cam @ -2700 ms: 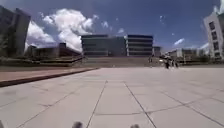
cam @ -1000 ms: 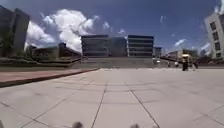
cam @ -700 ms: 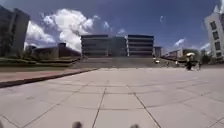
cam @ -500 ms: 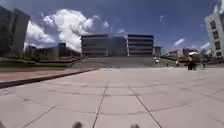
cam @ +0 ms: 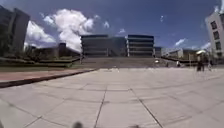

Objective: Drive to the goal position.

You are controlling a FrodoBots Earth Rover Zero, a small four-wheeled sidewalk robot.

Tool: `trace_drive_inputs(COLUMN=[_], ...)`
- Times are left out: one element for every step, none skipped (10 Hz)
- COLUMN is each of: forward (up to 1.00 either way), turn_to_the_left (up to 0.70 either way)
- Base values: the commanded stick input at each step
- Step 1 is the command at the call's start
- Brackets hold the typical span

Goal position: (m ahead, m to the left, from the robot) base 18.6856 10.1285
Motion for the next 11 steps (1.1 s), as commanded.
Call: trace_drive_inputs(forward=[0.70, 0.70, 0.70, 0.70, 0.70, 0.70, 0.70, 0.70, 0.70, 0.70, 0.70], turn_to_the_left=[0.00, 0.00, 0.00, 0.00, 0.00, 0.00, 0.00, 0.00, 0.00, 0.00, 0.00])
